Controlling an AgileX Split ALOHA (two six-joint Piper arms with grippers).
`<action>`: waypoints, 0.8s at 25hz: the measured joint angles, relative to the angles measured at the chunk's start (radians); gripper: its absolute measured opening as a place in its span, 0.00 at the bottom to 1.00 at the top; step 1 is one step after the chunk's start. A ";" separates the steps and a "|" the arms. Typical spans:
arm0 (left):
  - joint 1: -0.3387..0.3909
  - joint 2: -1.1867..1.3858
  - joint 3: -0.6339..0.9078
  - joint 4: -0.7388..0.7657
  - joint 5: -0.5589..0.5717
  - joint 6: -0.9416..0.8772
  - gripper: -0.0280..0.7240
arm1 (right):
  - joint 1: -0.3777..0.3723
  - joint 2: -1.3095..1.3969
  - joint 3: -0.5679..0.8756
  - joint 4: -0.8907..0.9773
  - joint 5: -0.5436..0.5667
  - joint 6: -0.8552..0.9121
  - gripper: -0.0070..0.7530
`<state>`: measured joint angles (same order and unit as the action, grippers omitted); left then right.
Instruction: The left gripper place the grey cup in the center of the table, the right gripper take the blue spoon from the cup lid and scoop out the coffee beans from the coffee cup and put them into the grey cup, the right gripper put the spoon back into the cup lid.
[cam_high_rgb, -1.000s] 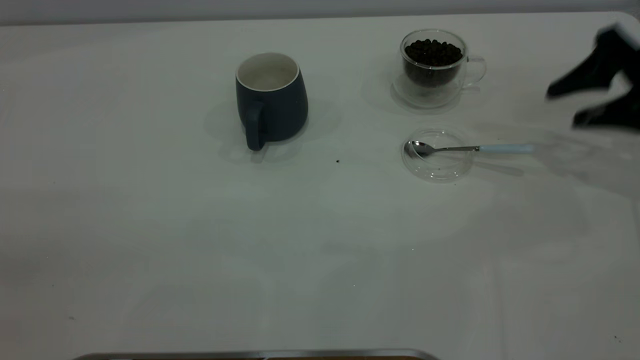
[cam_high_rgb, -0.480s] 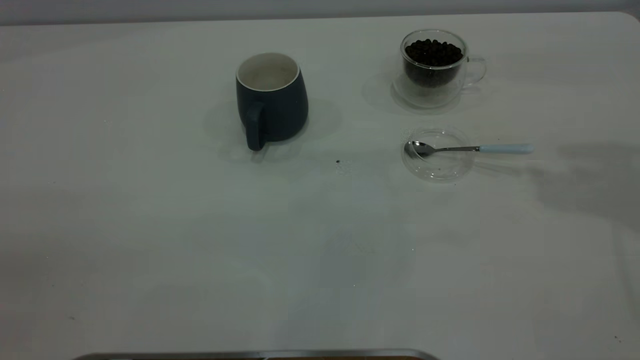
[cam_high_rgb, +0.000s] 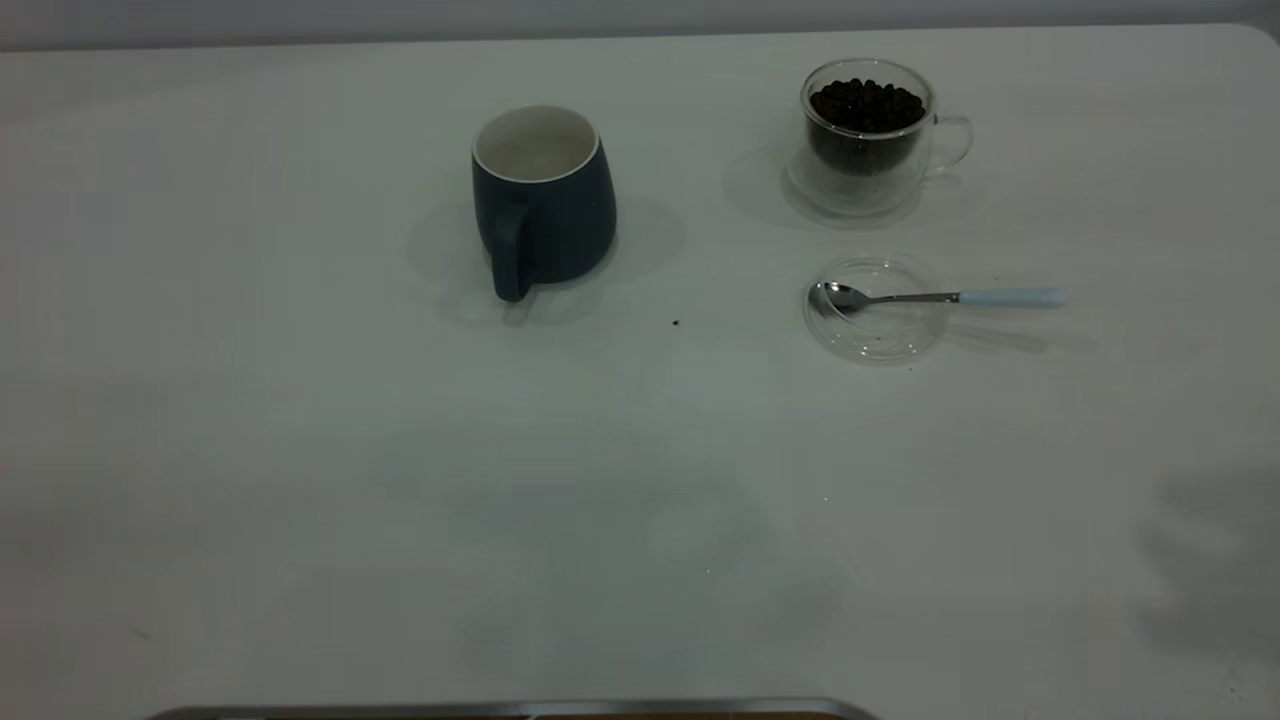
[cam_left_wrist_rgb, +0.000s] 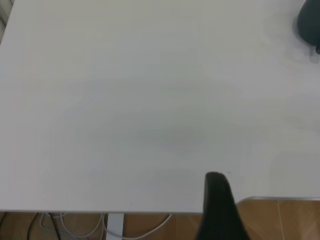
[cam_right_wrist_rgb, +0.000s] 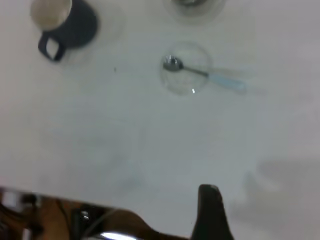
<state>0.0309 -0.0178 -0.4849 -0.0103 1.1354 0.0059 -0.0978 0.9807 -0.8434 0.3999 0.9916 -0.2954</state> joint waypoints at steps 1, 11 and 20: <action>0.000 0.000 0.000 0.000 0.000 0.000 0.79 | 0.000 -0.032 0.024 -0.002 0.005 -0.019 0.78; 0.000 0.000 0.000 0.000 0.000 0.000 0.79 | 0.003 -0.315 0.077 -0.017 0.215 -0.049 0.78; 0.000 0.000 0.000 0.000 0.000 0.002 0.79 | 0.008 -0.632 0.176 -0.043 0.234 -0.084 0.78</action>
<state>0.0309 -0.0178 -0.4849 -0.0103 1.1354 0.0084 -0.0895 0.3485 -0.6678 0.3568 1.2260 -0.3792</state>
